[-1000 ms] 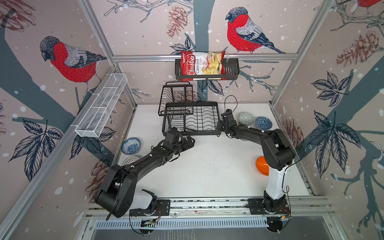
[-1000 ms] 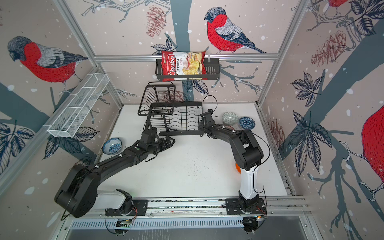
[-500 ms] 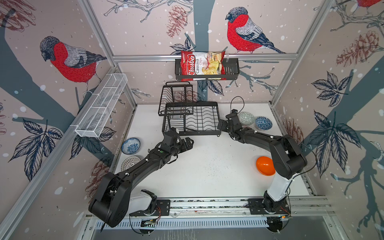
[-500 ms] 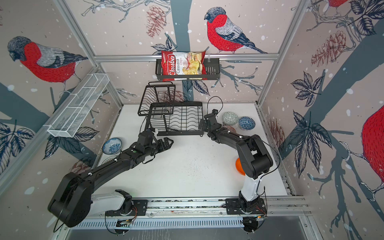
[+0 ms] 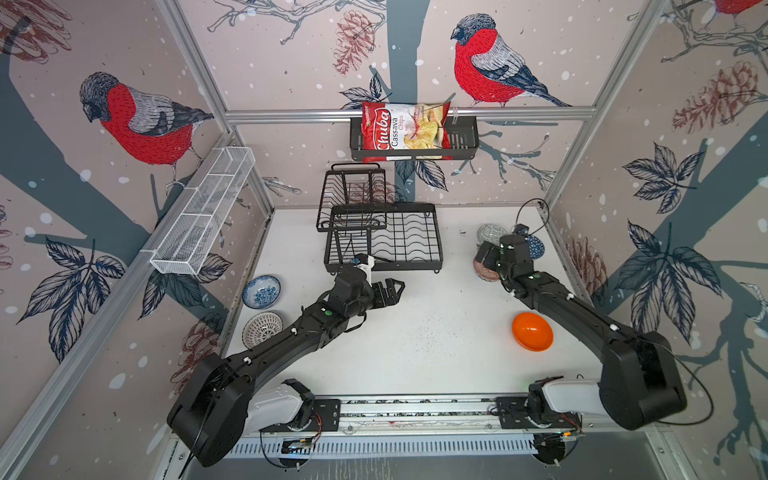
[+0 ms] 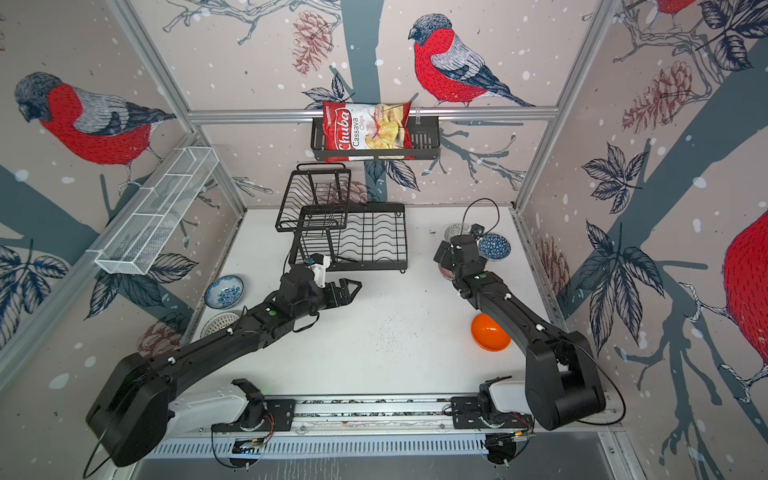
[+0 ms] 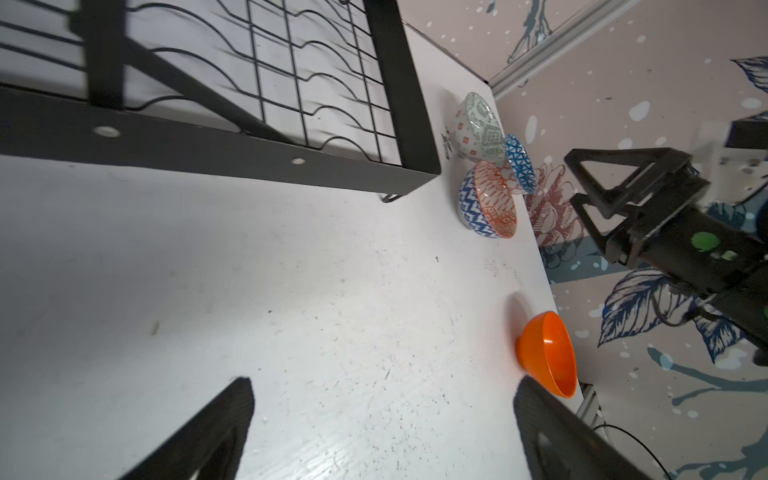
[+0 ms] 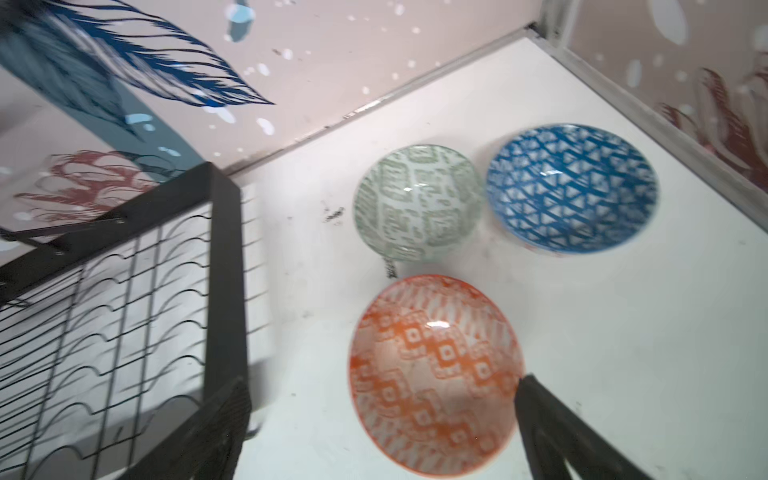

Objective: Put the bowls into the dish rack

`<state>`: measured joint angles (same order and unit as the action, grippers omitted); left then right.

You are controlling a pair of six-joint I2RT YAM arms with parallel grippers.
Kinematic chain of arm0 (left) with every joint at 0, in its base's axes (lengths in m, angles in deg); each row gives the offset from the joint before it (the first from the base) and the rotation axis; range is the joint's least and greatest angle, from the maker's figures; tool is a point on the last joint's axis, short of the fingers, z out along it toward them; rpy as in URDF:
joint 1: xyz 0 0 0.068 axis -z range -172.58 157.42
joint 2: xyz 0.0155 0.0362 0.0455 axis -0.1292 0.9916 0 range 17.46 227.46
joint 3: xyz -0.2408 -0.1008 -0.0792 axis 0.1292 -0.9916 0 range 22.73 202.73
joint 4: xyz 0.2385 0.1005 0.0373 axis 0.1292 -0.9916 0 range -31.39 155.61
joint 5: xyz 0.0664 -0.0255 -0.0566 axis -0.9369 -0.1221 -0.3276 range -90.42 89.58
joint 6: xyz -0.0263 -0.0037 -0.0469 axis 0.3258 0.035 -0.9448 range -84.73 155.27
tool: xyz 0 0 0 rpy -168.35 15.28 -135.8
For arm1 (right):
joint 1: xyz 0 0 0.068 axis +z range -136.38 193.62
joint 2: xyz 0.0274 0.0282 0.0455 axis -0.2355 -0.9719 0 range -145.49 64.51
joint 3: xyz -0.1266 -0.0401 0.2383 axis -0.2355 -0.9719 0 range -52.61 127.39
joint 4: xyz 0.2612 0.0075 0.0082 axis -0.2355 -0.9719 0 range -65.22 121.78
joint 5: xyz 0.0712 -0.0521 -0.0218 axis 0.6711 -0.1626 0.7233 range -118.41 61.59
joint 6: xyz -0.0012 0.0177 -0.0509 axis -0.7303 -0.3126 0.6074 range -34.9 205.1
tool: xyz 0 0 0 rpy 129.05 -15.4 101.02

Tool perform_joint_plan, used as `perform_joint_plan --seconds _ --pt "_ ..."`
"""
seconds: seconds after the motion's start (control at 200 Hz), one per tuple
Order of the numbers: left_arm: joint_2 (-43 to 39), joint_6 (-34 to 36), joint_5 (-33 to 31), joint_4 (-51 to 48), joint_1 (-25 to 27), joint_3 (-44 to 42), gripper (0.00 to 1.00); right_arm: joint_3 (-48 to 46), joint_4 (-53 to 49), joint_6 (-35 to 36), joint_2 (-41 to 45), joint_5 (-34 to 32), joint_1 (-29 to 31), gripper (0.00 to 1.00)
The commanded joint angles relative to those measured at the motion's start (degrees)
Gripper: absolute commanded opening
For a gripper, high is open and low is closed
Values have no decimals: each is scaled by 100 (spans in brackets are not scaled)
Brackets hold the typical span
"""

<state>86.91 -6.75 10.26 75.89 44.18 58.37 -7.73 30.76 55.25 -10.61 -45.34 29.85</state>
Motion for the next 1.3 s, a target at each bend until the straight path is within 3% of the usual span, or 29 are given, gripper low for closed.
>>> perform_joint_plan --seconds 0.0,0.29,0.71,0.931,1.126,1.296 --pt "227 117 -180 742 328 105 98 -366 -9 -166 169 402 -445 100" --pt "1032 204 -118 192 727 743 98 -300 15 -211 -518 854 -912 96" --pt "885 282 -406 -22 736 602 98 30 313 -259 -1544 1383 -955 71" --pt "869 385 -381 -169 678 762 98 -37 383 -250 -1552 1287 -859 55" --pt "816 718 -873 -1315 513 1564 98 -76 366 -238 -1494 1142 -727 41" --pt "823 845 -982 -1125 466 1648 98 -87 374 -216 -1471 1015 -624 32"
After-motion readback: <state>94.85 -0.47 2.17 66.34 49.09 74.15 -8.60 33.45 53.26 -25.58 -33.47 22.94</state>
